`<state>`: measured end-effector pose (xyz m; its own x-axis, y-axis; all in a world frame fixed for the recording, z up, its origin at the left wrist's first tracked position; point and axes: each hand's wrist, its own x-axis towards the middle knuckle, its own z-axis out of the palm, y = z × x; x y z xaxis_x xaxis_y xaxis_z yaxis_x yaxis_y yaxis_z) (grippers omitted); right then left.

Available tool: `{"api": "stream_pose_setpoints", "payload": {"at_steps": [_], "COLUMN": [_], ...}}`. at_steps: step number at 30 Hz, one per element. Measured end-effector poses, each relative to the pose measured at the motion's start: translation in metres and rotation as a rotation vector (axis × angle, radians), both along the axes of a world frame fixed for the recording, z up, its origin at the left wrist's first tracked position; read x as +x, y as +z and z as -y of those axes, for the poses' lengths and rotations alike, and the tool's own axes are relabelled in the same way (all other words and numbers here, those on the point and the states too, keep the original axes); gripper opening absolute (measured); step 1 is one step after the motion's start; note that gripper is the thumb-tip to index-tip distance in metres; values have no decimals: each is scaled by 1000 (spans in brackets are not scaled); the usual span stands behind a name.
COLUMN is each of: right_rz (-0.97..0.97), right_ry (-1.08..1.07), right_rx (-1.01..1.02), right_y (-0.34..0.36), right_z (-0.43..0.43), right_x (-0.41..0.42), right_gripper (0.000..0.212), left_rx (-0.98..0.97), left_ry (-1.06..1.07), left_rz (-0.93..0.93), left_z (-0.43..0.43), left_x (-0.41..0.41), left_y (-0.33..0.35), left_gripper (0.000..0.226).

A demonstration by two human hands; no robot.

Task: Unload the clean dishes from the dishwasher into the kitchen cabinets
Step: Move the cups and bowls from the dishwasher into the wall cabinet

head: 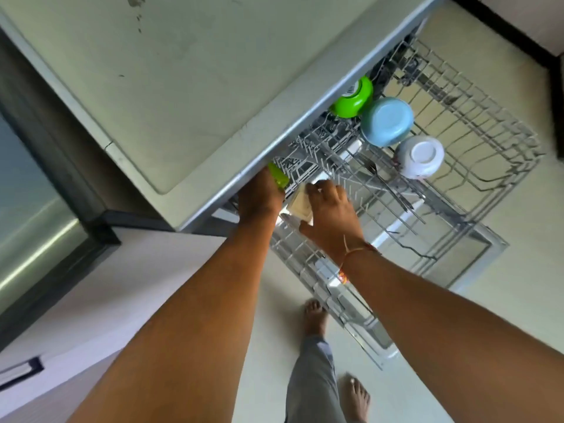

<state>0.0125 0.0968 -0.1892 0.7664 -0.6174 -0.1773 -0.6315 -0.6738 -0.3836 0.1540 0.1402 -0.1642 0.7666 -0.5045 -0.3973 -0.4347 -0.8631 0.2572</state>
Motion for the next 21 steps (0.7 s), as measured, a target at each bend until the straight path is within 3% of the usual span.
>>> {"api": "stream_pose_setpoints", "payload": {"at_steps": [2,12,21], "right_rz": [-7,324,773], "right_ry": [-55,-113,218], "right_rx": [27,-17,-30], "right_y": [25,160,320], "right_z": [2,-48,-177], "right_x": [-19,-119,-105], "right_gripper": [86,83,72], "left_rx": [-76,-482,-792], "left_ry": [-31,101,291], "left_rz": [64,111,485], "left_z": [-14,-136,-304], "left_x": [-21,-133,-171], "left_y": [20,135,285], "left_gripper": [72,70,66]}}
